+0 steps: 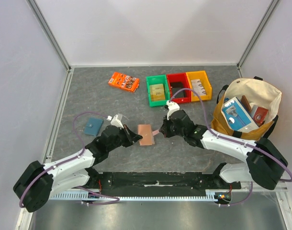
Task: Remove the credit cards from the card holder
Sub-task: Open the card holder at the center of the board.
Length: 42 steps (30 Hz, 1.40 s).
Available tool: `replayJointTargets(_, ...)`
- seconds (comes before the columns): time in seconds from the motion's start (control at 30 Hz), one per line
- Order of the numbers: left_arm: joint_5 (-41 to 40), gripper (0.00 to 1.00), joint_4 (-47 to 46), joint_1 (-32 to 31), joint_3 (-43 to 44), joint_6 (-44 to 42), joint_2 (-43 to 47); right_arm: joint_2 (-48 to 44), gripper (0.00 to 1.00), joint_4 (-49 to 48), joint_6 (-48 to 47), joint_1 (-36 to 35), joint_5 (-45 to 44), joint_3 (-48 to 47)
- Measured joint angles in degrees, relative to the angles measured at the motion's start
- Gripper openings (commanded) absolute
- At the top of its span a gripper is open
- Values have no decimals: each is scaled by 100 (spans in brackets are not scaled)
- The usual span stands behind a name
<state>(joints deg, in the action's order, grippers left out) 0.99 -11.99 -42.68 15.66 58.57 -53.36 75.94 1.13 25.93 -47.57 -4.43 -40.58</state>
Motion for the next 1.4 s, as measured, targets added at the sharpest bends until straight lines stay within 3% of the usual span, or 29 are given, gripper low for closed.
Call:
replayJointTargets(0.1,341,39,-190,223,42,-120,-350,-229,0,-254,116,155,369,289)
replayJointTargets(0.17,415,69,-127,332,168,-256,-629,-302,0,-428,168,197,514,439)
replayJointTargets(0.23,404,84,46,380,341,-433,-824,-302,0,-584,225,208,616,553)
replayJointTargets(0.3,348,91,358,398,614,-597,-946,-297,0,-743,289,210,669,688)
replayJointTargets(0.43,81,91,973,256,1158,-901,-962,-269,0,-988,404,210,686,933)
replayJointTargets(0.57,-407,91,1611,-293,1836,-1276,-1102,-264,0,-1224,581,212,540,1187)
replayJointTargets(0.93,-1718,93,2944,-2046,3405,-2566,-2916,-295,0,-1445,1191,560,155,1768)
replayJointTargets(1.4,-3112,94,4048,-2951,4861,-3324,-4413,-85,0,-1875,1746,1067,678,2149)
